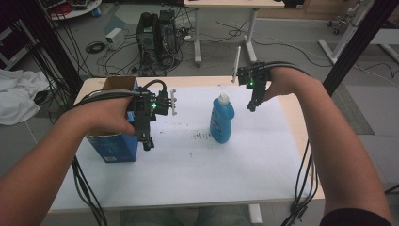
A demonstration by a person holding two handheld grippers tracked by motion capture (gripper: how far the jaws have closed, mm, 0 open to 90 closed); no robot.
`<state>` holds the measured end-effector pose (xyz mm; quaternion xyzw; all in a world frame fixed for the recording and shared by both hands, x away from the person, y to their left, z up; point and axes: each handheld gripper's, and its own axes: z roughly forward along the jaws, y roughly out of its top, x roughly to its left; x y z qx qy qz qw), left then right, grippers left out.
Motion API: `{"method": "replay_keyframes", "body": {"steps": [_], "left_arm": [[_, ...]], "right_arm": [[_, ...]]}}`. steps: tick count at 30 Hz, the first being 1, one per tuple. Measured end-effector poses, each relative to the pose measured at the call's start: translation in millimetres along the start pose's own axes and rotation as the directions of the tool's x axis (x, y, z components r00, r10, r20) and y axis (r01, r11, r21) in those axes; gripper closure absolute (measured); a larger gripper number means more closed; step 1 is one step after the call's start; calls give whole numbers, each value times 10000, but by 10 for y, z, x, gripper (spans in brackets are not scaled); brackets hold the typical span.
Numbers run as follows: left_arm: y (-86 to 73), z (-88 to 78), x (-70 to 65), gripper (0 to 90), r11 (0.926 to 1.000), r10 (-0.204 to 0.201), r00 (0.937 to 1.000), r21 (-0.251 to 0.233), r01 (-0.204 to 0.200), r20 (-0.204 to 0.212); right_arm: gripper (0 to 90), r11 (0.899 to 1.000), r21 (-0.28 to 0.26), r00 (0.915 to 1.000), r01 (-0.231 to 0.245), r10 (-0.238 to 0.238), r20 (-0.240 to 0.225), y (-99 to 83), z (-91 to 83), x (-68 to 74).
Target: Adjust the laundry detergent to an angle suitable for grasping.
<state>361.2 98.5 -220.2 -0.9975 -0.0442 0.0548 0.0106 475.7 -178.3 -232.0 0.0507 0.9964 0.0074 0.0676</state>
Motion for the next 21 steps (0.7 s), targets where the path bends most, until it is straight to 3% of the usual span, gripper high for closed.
{"method": "replay_keyframes", "body": {"steps": [8, 21], "left_arm": [[23, -15, -4, 44, 9999, 53, 10000, -120, -54, -67], [57, 7, -6, 44, 9999, 121, 9999, -59, -121, -53]], "right_arm": [[129, 9998, 38, 9998, 193, -193, 43, -2, -15, 19], [129, 9999, 102, 9999, 72, -73, 112, -13, -41, 68]]}}
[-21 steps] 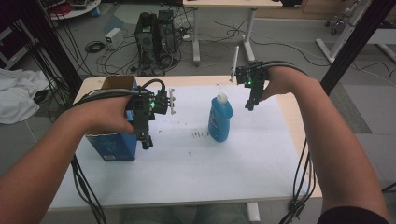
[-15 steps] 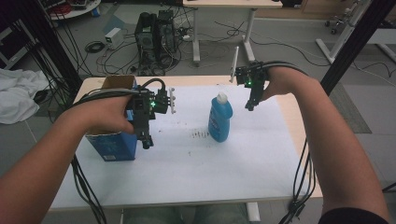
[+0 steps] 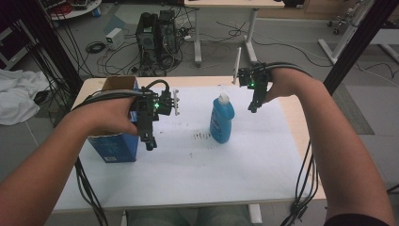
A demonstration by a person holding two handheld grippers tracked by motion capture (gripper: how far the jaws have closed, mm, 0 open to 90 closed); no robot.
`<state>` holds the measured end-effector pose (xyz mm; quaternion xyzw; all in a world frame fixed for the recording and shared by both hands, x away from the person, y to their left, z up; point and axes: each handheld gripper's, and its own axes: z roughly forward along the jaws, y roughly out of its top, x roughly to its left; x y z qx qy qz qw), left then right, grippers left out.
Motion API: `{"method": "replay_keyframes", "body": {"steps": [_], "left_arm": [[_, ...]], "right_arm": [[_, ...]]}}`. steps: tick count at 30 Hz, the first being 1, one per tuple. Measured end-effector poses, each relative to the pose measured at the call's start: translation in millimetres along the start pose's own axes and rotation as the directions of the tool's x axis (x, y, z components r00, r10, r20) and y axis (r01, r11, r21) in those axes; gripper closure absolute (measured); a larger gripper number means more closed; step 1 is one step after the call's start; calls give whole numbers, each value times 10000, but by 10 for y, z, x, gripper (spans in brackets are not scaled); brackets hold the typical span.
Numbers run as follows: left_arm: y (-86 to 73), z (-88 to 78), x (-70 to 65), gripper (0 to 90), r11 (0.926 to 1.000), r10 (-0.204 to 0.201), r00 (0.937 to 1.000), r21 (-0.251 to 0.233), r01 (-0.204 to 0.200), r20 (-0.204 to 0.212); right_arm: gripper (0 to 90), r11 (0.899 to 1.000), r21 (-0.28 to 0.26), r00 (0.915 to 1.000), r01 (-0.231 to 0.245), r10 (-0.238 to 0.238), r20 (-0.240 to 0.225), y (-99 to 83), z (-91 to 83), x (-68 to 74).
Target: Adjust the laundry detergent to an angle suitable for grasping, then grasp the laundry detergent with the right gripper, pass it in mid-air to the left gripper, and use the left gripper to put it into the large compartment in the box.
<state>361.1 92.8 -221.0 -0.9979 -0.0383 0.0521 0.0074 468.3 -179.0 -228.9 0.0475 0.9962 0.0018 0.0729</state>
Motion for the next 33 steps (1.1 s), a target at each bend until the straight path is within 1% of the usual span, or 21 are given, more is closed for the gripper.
{"method": "replay_keyframes", "body": {"steps": [2, 5, 11, 13, 14, 15, 16, 17, 19, 21, 22, 23, 25, 27, 29, 30, 32, 33], "left_arm": [[5, -3, 0, 44, 10000, -11, 10000, 49, 10, 78], [3, -4, 0, 44, 10000, 10, 10000, 72, -9, -15], [-17, 8, -3, 44, 10000, -15, 10000, 68, 15, 54], [-21, 12, 5, 44, 10000, 43, 10000, 77, -44, 78], [-24, 9, 7, 44, 10000, 21, 10000, 83, -21, -5], [-30, 6, 3, 44, 9999, -75, 10000, 128, 75, 27], [-29, -3, 10, 44, 9999, -61, 10000, 94, 61, 26], [-36, 3, 7, 44, 10000, -21, 10000, 31, 21, -22], [-38, 3, 0, 44, 10000, -22, 10000, 54, 22, -11], [-39, 1, -3, 44, 10000, -8, 10000, 64, 8, -16], [-42, 1, -5, 44, 10000, -4, 10000, 33, 4, -5], [-44, 3, -12, 44, 9999, -96, 9999, -29, 96, -34], [-50, 22, -16, 44, 9999, -95, 10000, -97, 95, 10], [-50, 36, -23, 44, 10000, -38, 10000, 10, 38, 20], [-52, 50, -37, 44, 10000, -82, 10000, -43, 82, 14], [-52, 50, -41, 44, 10000, -80, 10000, -40, 80, 40], [-55, 51, -45, 44, 9999, -72, 10000, -109, 72, 40], [-54, 51, -47, 44, 9999, -70, 10000, -102, 71, 17]], "right_arm": [[129, 10000, 10, 10000, 64, -64, -6, -4, -8, 2], [129, 10000, 28, 10000, 32, -33, 35, -13, -5, -2], [129, 10000, 29, 10000, 9, -9, 35, -12, -3, -14], [129, 10000, 8, 10000, -26, 26, 29, -18, 5, -21], [129, 10000, 17, 10000, -75, 75, 32, -22, 10, -26], [129, 9999, 27, 9999, -122, 122, 41, -27, 15, -28], [129, 9996, 54, 9995, -294, 294, 81, -31, 17, -19], [129, 9998, 7, 9998, -174, 174, 85, -42, 14, -26], [129, 9995, -89, 9995, -307, 308, 72, -50, -1, -10], [129, 9993, -241, 9995, -292, 295, 109, -69, -18, -4], [129, 9991, -272, 9994, -335, 337, 86, -76, -25, 0], [129, 9986, -373, 9992, -374, 378, 86, -86, -31, 1], [129, 9967, -606, 9985, -537, 541, 57, -106, -34, 11], [129, 9939, -800, 9970, -764, 769, 39, -119, -24, 39], [129, 9930, -896, 9970, -769, 771, -17, -142, -11, 56], [129, 9917, -915, 9960, -898, 898, -38, -150, -8, 68], [129, 9910, -1023, 9963, -863, 860, -74, -179, -1, 73], [129, 9886, -1160, 9954, -962, 955, -120, -194, 5, 83]]}}
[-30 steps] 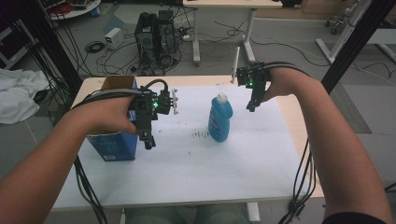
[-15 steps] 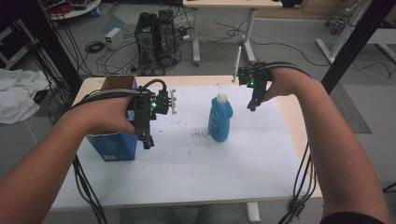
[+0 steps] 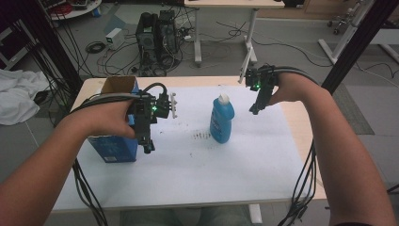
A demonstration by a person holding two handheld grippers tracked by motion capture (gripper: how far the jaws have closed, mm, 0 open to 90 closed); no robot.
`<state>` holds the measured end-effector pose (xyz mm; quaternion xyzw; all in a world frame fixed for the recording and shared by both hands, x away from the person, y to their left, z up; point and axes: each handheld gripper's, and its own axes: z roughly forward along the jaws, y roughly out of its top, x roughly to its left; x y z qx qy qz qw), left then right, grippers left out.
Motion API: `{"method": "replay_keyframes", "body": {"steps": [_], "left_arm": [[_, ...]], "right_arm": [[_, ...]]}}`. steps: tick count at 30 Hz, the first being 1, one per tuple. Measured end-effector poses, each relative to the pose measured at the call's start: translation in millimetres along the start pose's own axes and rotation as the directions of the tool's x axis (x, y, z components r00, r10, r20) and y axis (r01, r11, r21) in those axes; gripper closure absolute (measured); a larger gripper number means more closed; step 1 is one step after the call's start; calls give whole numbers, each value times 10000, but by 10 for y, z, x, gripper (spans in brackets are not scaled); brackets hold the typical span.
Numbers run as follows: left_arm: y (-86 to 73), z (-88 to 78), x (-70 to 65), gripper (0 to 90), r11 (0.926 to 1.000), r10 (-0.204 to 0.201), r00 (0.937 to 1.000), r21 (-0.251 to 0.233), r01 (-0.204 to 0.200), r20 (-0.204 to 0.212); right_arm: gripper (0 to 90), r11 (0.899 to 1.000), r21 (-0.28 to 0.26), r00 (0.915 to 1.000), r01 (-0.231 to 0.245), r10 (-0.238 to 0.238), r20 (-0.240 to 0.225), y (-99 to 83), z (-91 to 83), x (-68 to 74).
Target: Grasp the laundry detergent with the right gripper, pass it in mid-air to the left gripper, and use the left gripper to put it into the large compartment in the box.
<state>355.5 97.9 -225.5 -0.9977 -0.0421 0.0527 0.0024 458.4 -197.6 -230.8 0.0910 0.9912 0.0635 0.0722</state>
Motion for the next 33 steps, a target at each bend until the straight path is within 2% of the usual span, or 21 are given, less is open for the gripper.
{"method": "replay_keyframes", "body": {"steps": [2, 6, 8, 10, 12, 13, 14, 15, 16, 20, 21, 23, 24, 25, 28, 29, 32, 33], "left_arm": [[-1, 8, -4, 44, 10000, 4, 10000, -16, -4, 15], [-4, 28, -5, 44, 10000, 44, 10000, -57, -44, 25], [-8, 37, -4, 44, 10000, 43, 10000, -66, -43, 38], [-14, 49, -1, 44, 9999, 52, 10000, -135, -52, 21], [-13, 45, 8, 44, 9999, 158, 9998, 27, -159, 72], [-13, 49, 6, 44, 9999, 122, 9999, -16, -122, 83], [-15, 53, 8, 44, 9999, 162, 9998, -57, -161, 75], [-15, 56, 7, 44, 9998, 167, 9998, -77, -166, 58], [-14, 59, 7, 44, 9998, 177, 9998, -67, -176, 59], [-16, 72, 4, 44, 9997, 243, 9997, -102, -243, 40], [-17, 75, 4, 44, 9996, 246, 9997, -128, -245, 76], [-16, 73, -2, 44, 9996, 260, 9997, -118, -260, 25], [-20, 75, -13, 44, 9998, 145, 9998, -155, -143, 117], [-18, 71, -13, 44, 9996, 229, 9997, -146, -228, 109], [-31, 69, -20, 44, 9993, 294, 9996, -228, -294, 13], [-33, 56, -22, 44, 9995, 278, 9996, -120, -279, -12], [-53, 61, -24, 44, 9994, 274, 9996, -220, -274, 4], [-57, 61, -28, 44, 9995, 207, 9998, -241, -205, 59]], "right_arm": [[129, 9997, -203, 9999, -111, 111, 3, -42, -15, 22], [129, 9944, -994, 9993, -369, 359, -115, -125, -5, 61], [129, 9866, -1562, 9988, -475, 447, -212, -188, 18, 91], [129, 9807, -1876, 9982, -548, 496, -323, -219, 42, 114], [129, 9770, -2042, 9979, -616, 565, -305, -255, 76, 146], [128, 9728, -2125, 9953, -921, 836, -487, -268, 92, 181], [129, 9706, -2209, 9950, -955, 863, -508, -286, 119, 208], [129, 9710, -2263, 9969, -766, 706, -347, -297, 141, 213], [129, 9704, -2262, 9963, -849, 789, -353, -310, 160, 238], [129, 9575, -2761, 9962, -839, 745, -444, -354, 239, 321], [129, 9532, -2844, 9944, -1028, 913, -533, -367, 252, 349], [129, 9438, -3101, 9932, -1140, 1003, -597, -391, 282, 390], [129, 9384, -3261, 9932, -1139, 993, -612, -405, 298, 400], [128, 9333, -3358, 9916, -1273, 1121, -644, -420, 307, 420], [129, 9104, -3840, 9881, -1539, 1418, -597, -473, 354, 459], [129, 9058, -3900, 9861, -1657, 1556, -574, -482, 369, 471], [129, 8910, -4107, 9807, -1935, 1881, -540, -532, 431, 532], [129, 8901, -4112, 9799, -1966, 1931, -506, -539, 443, 545]]}}
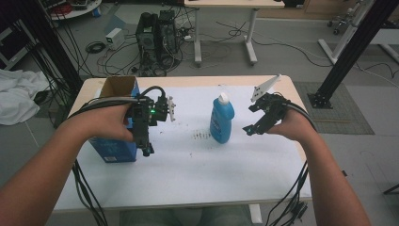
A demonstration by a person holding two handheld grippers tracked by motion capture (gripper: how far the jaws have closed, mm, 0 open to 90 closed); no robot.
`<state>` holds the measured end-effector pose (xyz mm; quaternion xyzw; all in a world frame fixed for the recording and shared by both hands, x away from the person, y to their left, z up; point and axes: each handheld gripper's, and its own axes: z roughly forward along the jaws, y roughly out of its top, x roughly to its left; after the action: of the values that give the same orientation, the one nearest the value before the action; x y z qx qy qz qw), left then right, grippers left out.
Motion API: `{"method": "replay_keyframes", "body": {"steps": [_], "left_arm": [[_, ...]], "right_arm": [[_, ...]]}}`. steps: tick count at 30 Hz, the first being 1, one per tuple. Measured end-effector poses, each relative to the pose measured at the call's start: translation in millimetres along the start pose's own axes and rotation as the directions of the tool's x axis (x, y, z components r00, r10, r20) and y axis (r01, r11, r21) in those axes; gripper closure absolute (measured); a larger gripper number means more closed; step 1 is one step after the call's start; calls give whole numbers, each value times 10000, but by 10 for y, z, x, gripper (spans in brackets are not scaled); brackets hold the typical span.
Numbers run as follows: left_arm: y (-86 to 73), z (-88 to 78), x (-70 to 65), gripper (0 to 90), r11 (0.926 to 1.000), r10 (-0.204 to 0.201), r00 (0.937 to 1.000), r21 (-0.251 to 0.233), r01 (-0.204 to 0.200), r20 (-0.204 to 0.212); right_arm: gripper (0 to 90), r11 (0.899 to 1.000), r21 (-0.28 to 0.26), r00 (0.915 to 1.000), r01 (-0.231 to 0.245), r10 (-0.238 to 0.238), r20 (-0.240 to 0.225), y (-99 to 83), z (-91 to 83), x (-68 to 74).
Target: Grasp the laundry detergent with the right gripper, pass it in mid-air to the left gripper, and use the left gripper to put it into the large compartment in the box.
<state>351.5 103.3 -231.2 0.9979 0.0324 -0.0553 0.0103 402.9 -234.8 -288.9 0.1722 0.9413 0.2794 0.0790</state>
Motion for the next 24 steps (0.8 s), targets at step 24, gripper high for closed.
{"method": "replay_keyframes", "body": {"steps": [24], "left_arm": [[-33, 14, -31, 44, 9999, -45, 9999, -127, 44, -97]], "right_arm": [[128, 9522, -2635, 9820, -1542, 1772, 655, -268, 293, 245]]}}
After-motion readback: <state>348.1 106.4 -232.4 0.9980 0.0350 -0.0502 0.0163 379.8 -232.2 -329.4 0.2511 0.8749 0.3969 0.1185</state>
